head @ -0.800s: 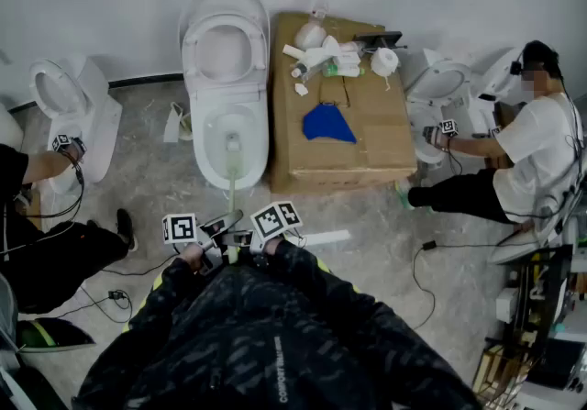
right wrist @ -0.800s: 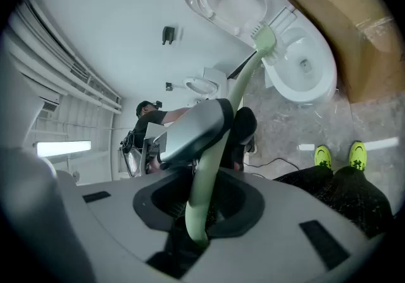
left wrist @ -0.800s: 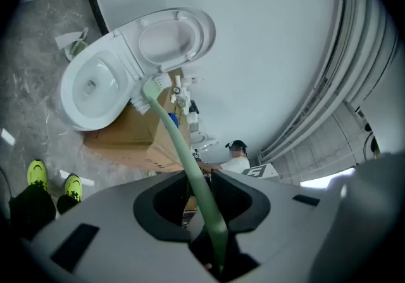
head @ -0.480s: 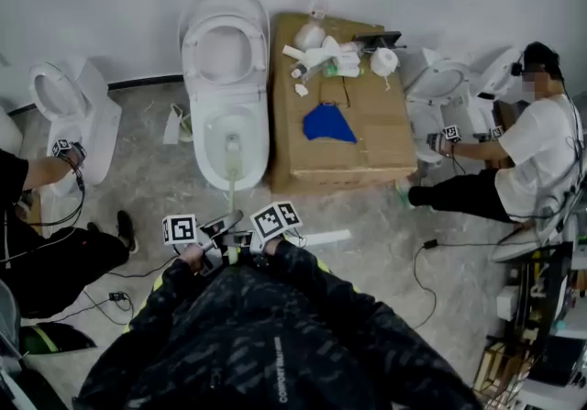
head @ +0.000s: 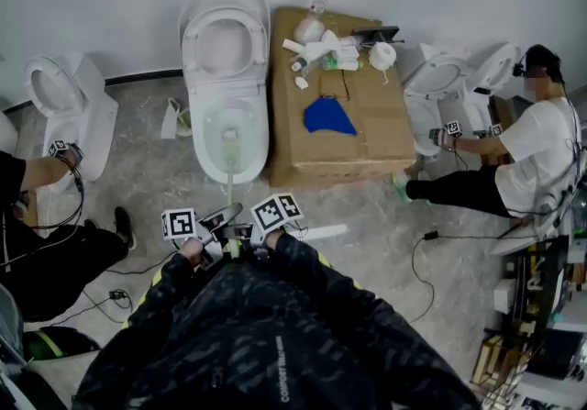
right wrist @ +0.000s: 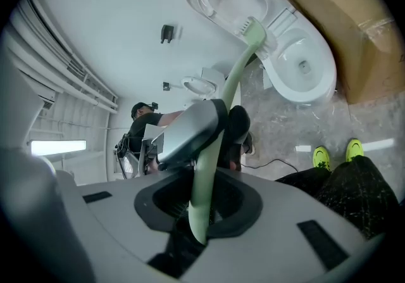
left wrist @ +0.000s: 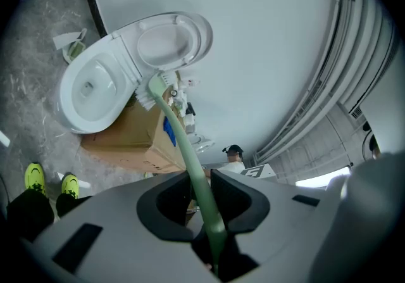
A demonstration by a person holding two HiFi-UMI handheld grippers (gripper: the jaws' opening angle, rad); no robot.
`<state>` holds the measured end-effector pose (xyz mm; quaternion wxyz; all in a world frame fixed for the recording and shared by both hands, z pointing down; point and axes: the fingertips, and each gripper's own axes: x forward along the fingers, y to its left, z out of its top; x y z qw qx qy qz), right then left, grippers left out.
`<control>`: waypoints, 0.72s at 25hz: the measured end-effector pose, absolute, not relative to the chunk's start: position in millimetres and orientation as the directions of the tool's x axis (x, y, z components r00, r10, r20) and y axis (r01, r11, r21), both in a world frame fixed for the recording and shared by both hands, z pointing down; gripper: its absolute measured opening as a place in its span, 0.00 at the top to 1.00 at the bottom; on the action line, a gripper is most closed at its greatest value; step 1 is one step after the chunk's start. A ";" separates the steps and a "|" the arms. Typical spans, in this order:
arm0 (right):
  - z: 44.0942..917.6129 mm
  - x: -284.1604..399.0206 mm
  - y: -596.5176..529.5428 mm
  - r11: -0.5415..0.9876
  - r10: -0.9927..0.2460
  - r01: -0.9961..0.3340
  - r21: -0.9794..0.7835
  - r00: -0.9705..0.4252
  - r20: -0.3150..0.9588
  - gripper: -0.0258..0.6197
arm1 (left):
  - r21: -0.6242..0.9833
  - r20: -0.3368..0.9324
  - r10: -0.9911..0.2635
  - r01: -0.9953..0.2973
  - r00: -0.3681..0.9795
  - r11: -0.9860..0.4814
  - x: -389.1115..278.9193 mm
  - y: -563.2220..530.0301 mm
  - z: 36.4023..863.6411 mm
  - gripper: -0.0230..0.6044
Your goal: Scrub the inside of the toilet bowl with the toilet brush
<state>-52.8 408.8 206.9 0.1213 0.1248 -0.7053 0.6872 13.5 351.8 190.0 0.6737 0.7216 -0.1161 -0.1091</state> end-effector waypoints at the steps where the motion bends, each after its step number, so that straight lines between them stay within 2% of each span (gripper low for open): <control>1: 207.2 -53.1 408.1 0.021 -0.010 -0.344 -0.939 -0.939 0.344 0.85 | 0.997 -0.009 -0.317 -0.015 0.948 -0.072 13.2 351.0 188.7 0.81; 9: 206.0 -50.7 403.6 0.014 0.019 -0.346 -0.938 -0.938 0.346 0.87 | 0.996 -0.021 -0.320 -0.008 0.947 -0.090 13.0 345.6 181.8 0.81; 18: 211.0 -56.2 375.7 -0.031 0.033 -0.295 -0.955 -0.955 0.294 0.87 | 0.996 0.000 -0.363 -0.031 0.932 -0.079 5.6 315.1 192.2 0.81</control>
